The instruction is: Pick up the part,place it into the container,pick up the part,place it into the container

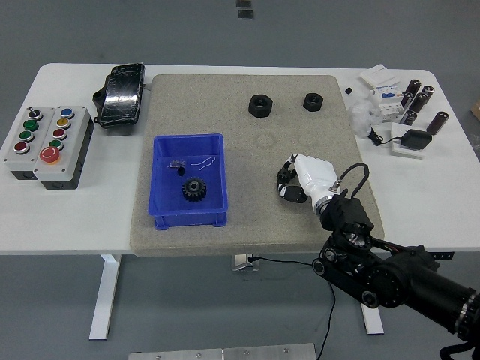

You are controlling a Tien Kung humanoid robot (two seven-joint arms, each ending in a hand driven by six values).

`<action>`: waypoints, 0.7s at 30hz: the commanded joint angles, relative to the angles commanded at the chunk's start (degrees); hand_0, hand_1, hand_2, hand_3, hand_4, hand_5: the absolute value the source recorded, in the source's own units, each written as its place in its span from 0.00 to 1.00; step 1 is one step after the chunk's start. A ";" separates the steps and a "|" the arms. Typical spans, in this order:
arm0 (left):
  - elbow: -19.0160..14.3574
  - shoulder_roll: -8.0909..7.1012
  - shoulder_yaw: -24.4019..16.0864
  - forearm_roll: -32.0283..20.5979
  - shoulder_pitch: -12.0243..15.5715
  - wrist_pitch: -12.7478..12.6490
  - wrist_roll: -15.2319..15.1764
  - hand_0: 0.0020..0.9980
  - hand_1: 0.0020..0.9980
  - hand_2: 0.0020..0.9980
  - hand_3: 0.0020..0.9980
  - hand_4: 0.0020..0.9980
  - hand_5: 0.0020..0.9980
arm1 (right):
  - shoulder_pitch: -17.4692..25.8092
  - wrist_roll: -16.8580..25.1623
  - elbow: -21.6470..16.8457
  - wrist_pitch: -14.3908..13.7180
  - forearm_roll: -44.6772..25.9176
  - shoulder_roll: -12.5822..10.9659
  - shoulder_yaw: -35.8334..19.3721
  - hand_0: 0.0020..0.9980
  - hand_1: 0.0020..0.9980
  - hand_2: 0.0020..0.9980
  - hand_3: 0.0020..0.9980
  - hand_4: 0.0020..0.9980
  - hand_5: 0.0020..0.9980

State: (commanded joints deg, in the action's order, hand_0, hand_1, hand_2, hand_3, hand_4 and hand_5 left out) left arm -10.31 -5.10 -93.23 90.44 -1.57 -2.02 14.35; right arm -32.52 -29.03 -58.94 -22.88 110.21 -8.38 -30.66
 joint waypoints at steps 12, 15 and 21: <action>0.00 0.05 0.00 -0.10 -0.02 -0.03 -0.06 0.66 0.63 0.55 0.61 0.71 0.38 | -0.12 -0.12 -0.09 -1.16 1.00 -0.16 0.17 0.51 0.56 0.47 0.59 0.58 0.25; 0.00 0.07 0.01 -0.14 0.01 -0.04 -0.05 0.66 0.63 0.55 0.61 0.71 0.38 | -0.26 -0.27 -0.88 -1.35 1.73 -0.35 -0.18 0.51 0.56 0.47 0.59 0.58 0.25; 0.00 0.06 -0.05 -0.14 0.12 -0.08 0.03 0.66 0.63 0.55 0.61 0.71 0.38 | -1.24 -1.45 -6.08 -2.14 3.99 -0.90 -0.28 0.50 0.56 0.47 0.59 0.58 0.25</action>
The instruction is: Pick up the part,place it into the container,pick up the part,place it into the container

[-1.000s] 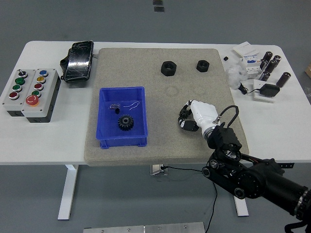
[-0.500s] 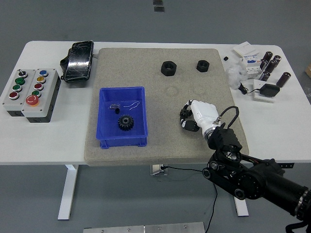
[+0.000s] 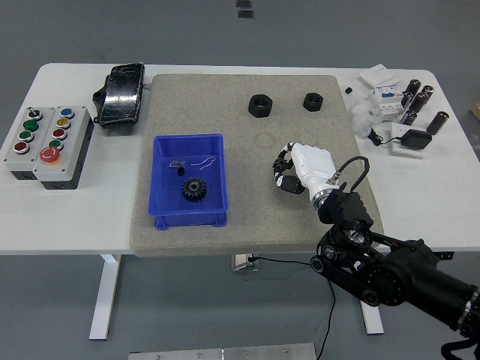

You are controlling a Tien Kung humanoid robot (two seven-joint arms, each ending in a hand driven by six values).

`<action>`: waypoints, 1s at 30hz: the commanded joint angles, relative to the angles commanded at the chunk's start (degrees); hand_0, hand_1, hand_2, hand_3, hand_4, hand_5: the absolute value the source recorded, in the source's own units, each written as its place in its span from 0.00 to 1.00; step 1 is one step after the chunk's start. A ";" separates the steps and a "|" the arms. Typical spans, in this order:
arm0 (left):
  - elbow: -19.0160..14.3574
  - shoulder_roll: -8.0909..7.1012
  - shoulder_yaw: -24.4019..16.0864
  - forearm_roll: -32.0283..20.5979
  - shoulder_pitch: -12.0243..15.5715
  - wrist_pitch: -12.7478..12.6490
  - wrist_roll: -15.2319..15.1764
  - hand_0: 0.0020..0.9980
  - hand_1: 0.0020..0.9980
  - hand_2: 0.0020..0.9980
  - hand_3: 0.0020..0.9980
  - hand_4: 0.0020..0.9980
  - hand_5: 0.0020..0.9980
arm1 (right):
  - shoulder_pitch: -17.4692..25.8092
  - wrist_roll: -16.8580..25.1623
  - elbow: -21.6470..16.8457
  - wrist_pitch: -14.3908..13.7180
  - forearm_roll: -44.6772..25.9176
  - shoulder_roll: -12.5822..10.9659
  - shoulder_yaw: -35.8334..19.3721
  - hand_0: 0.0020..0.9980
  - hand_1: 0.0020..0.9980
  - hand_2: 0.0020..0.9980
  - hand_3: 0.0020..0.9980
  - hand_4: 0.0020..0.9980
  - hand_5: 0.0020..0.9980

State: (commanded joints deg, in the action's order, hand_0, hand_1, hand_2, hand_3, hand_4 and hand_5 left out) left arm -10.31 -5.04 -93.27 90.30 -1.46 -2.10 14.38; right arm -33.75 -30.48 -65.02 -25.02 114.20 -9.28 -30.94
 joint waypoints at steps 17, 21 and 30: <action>0.00 -0.15 0.05 -0.01 -0.03 0.01 0.08 0.66 0.63 0.55 0.61 0.71 0.38 | -6.38 -2.81 -15.03 0.00 2.46 4.98 10.51 0.55 0.62 0.61 0.66 0.54 0.26; 0.00 -0.19 0.17 -0.12 -0.10 0.02 0.04 0.66 0.62 0.55 0.60 0.71 0.38 | -6.68 -2.01 -12.94 -0.15 0.22 5.66 11.11 0.62 0.68 0.68 0.68 0.56 0.27; 0.00 -0.19 -0.07 0.28 0.02 0.09 0.22 0.66 0.62 0.55 0.60 0.71 0.38 | -5.81 0.43 -9.31 1.64 -5.53 6.27 11.51 0.70 0.81 0.83 0.71 0.63 0.31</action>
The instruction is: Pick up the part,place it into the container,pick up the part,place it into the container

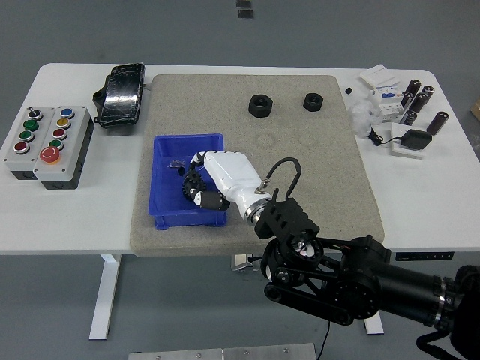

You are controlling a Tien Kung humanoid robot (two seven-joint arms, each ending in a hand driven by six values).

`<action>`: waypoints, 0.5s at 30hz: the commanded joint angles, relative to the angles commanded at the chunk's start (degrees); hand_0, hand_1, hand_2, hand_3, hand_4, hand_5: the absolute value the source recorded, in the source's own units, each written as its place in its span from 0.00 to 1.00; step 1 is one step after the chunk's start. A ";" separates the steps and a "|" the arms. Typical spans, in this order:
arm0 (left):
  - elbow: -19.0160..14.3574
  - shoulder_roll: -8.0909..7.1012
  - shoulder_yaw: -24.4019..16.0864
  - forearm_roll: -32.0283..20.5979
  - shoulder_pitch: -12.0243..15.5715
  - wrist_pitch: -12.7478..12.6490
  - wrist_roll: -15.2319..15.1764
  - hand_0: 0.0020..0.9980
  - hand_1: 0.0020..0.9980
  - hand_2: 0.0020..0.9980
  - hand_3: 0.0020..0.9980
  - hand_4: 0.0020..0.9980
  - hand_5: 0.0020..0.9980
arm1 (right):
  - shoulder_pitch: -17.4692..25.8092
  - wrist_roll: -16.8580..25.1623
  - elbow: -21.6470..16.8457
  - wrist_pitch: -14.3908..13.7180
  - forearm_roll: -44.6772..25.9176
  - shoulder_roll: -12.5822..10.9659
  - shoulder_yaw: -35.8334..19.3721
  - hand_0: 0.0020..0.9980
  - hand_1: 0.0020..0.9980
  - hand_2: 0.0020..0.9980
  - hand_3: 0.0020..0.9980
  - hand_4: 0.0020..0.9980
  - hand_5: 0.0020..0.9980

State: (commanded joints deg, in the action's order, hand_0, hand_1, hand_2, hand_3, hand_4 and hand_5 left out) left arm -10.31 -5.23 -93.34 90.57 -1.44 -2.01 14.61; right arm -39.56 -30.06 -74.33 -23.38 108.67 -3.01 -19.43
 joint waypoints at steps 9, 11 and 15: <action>0.00 -0.01 0.08 -0.02 -0.15 0.07 -0.07 0.66 0.62 0.55 0.60 0.71 0.38 | 0.78 1.16 0.58 -1.60 -0.43 0.12 -1.23 0.77 0.92 0.94 0.84 0.71 0.34; 0.00 -0.02 0.10 0.00 -0.16 0.09 -0.09 0.66 0.62 0.55 0.60 0.71 0.38 | 1.14 1.20 0.67 -1.46 -0.42 0.03 -1.76 0.77 0.92 0.94 0.84 0.71 0.34; 0.00 -0.03 0.06 0.07 -0.15 0.10 -0.15 0.66 0.62 0.55 0.60 0.71 0.38 | 3.04 2.60 -0.62 -3.95 -0.72 -0.74 -5.44 0.75 0.90 0.91 0.82 0.68 0.31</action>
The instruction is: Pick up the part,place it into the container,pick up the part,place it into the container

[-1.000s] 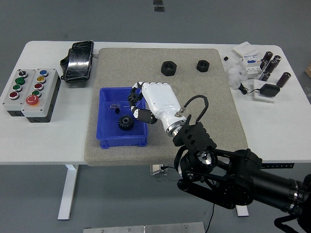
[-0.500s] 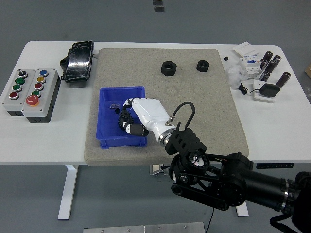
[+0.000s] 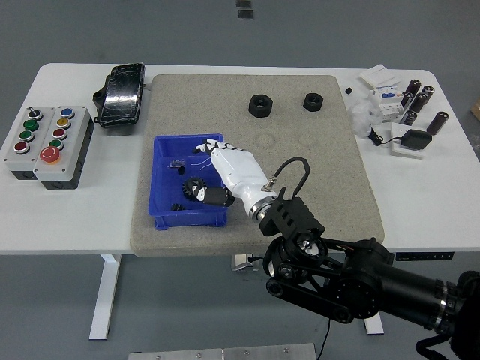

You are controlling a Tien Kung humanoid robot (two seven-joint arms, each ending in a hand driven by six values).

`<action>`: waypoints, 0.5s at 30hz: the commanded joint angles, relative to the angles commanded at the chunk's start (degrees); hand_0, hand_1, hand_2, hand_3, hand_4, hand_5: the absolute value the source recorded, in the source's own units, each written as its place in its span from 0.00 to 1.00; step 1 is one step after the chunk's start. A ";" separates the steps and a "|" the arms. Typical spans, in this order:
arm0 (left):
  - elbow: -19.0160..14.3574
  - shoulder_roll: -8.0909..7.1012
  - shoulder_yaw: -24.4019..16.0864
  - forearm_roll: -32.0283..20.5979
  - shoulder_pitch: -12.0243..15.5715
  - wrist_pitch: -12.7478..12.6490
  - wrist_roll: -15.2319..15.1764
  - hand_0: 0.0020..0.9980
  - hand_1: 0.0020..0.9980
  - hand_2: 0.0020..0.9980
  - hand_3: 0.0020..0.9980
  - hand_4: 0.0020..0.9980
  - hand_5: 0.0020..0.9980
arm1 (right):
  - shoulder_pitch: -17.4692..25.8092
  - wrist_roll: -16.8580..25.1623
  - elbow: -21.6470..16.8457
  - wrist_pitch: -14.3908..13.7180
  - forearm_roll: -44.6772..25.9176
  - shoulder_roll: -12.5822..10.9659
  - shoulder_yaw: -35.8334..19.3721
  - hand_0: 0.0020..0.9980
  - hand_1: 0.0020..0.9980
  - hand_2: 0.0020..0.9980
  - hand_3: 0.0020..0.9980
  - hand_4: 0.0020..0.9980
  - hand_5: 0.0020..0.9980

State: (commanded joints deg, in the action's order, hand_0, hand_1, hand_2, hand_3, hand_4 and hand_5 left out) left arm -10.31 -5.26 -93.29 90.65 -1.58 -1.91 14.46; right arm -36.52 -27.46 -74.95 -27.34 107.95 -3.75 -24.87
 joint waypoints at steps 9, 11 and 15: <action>0.00 0.22 0.46 -0.63 0.35 -0.04 -0.16 0.66 0.62 0.55 0.60 0.71 0.38 | 9.50 9.83 -6.85 -7.84 -8.30 -6.29 -15.82 0.71 0.83 0.85 0.77 0.68 0.31; 0.00 0.12 0.35 -0.46 0.44 -0.06 -0.15 0.66 0.62 0.55 0.60 0.71 0.38 | 11.74 12.23 -8.27 -8.23 -10.45 -7.59 -19.50 0.71 0.83 0.85 0.77 0.68 0.31; 0.00 -0.12 0.47 -0.49 0.49 -0.09 -0.30 0.66 0.62 0.55 0.60 0.71 0.38 | 16.76 18.28 -9.95 -7.61 -16.13 -9.62 -27.91 0.67 0.76 0.78 0.72 0.68 0.32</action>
State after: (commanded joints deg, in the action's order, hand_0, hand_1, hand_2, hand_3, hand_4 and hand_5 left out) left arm -10.31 -5.38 -92.82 90.16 -1.10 -2.00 14.16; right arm -19.76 -9.17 -84.90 -34.94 91.82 -13.36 -52.78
